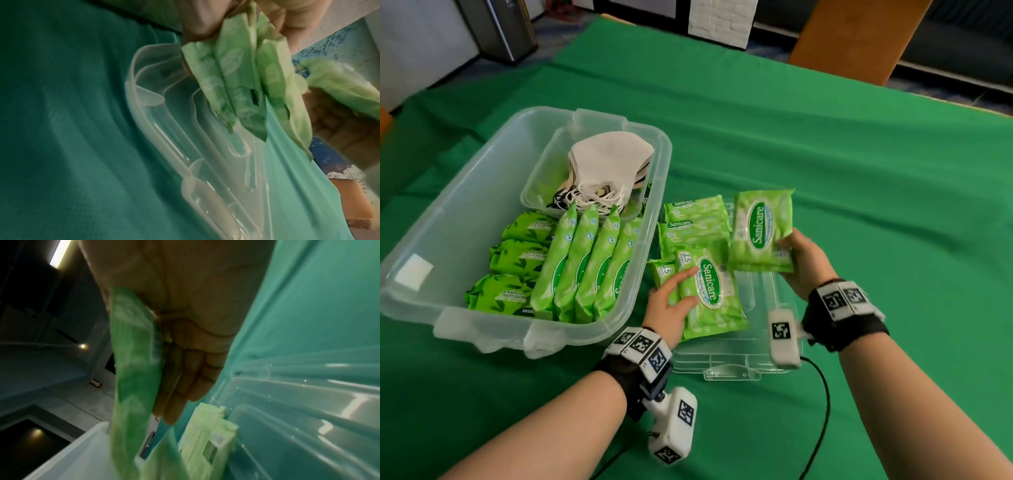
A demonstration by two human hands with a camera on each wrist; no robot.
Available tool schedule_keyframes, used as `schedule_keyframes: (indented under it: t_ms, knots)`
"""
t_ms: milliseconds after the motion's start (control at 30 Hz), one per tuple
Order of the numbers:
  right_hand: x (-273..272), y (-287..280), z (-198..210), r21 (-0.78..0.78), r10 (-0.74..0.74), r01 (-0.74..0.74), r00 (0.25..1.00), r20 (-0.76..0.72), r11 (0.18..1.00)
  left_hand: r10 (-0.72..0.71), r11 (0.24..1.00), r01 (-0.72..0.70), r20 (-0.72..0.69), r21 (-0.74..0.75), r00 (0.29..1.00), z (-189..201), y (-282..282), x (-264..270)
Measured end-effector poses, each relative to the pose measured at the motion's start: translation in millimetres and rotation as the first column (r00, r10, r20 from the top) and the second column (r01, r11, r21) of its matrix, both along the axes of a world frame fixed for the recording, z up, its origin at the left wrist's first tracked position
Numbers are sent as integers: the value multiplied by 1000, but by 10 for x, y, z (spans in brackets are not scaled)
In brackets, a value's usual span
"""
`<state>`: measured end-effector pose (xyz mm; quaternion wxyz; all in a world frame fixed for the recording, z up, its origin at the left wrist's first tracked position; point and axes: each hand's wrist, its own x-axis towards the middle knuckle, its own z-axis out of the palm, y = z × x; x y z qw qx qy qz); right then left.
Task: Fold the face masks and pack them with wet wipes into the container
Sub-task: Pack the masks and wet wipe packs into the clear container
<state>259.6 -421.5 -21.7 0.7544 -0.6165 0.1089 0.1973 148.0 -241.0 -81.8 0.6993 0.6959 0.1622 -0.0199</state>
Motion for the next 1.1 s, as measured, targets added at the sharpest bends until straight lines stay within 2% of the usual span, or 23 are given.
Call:
schedule_keyframes:
  t_ms: [133,267,300,367,400,433,533,667,733,767,833,900,967,1100]
  knots:
    - [-478,-21,-111,-52,128,-132,989,-76,990,18,999,-18,3,-33,1000,48,-70,5]
    - [-662,-3,-247,-270,230,-255,965,-122,928,45,991,-51,-51,-125,998,83,-133,-51]
    - [-676,-7,-257,-353,271,-300,954,-129,886,37,992,-43,-53,-120,998,72,-138,-68]
    - [-682,-6,-232,-557,353,-367,925,-138,745,19,999,-21,-57,-36,998,31,-136,-89]
    - [-682,8,-204,-644,381,-365,916,-122,672,-5,999,8,-66,37,998,8,-128,-92]
    - [-675,30,-165,-691,404,-345,911,-83,636,-37,995,43,-79,88,996,-7,-120,-93]
    - [-612,118,-45,-640,457,-343,889,16,688,-55,993,61,-62,104,997,-28,-99,-76]
    - [-489,143,-22,-639,522,-443,850,-76,629,-84,990,89,-47,112,995,-1,-72,-89]
    - [-443,99,-11,-606,458,-417,884,-96,678,-103,990,106,-37,92,994,-16,-61,-97]
    - [-429,65,6,-602,397,-354,915,-67,716,-109,990,111,-28,86,994,-9,-59,-100]
    - [-413,-14,10,-540,199,-148,979,37,829,-111,990,113,-19,80,994,-1,-56,-92]
    - [-441,-80,-14,-395,-50,84,994,96,915,-99,993,101,-36,56,994,0,-47,-74]
    - [-523,-104,-70,-257,-221,227,974,55,939,-73,997,74,-72,15,995,4,-43,-55]
    - [-739,-39,-211,-80,-292,287,954,-73,955,-86,996,85,-112,-14,990,16,-51,-49]
